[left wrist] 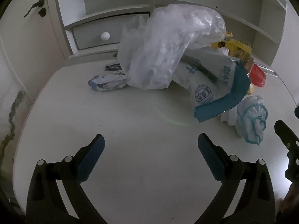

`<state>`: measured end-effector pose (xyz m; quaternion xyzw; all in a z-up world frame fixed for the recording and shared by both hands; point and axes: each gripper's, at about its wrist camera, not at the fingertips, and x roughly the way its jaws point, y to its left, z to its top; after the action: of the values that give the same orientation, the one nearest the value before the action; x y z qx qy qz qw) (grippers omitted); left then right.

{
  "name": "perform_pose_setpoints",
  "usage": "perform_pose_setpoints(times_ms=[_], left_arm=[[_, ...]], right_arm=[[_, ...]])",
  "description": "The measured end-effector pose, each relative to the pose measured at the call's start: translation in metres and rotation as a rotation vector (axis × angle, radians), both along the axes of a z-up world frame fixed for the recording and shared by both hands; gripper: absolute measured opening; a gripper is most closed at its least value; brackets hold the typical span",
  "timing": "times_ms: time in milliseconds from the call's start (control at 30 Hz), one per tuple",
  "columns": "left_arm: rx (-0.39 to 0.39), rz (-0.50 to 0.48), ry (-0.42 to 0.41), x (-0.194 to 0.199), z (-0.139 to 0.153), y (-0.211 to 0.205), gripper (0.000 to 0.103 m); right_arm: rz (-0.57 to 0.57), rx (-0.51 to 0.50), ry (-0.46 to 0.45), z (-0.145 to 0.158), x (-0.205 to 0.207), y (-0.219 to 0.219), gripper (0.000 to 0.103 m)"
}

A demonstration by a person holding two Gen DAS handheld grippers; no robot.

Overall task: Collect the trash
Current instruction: 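Move both tools toward the trash pile on the desk, then grasp the clear plastic bag with left tool while right tool grasps the white-teal bundle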

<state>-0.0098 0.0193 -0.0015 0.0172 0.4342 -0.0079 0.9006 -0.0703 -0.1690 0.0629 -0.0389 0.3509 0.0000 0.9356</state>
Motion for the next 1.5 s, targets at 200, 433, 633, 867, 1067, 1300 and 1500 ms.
perform_pose_setpoints(times_ms=[200,433,633,867,1067,1300,1500], left_arm=[[0.004,0.001,0.001,-0.001,-0.001,-0.001,0.097],[0.004,0.005,0.002,-0.002,-0.002,-0.004,0.097],[0.001,0.009,0.002,-0.002,-0.002,-0.006,0.097],[0.002,0.013,0.003,-0.001,-0.003,-0.006,0.097],[0.003,0.015,0.001,-0.002,-0.004,-0.007,0.097],[0.064,-0.015,-0.091,-0.016,0.009,-0.008,0.097],[0.012,-0.074,-0.114,-0.018,0.031,0.005,0.097]], right_arm=[[0.000,0.000,0.002,-0.001,-0.001,0.000,0.097],[-0.001,0.000,0.000,-0.001,-0.001,0.000,0.097],[-0.001,0.000,-0.001,0.000,-0.001,0.000,0.097],[-0.001,0.001,-0.001,0.000,-0.001,0.000,0.097],[-0.001,0.000,-0.001,-0.001,-0.002,0.001,0.097],[0.039,-0.008,-0.057,0.008,-0.010,0.000,0.097],[0.167,0.027,0.015,0.019,-0.003,0.022,0.097]])
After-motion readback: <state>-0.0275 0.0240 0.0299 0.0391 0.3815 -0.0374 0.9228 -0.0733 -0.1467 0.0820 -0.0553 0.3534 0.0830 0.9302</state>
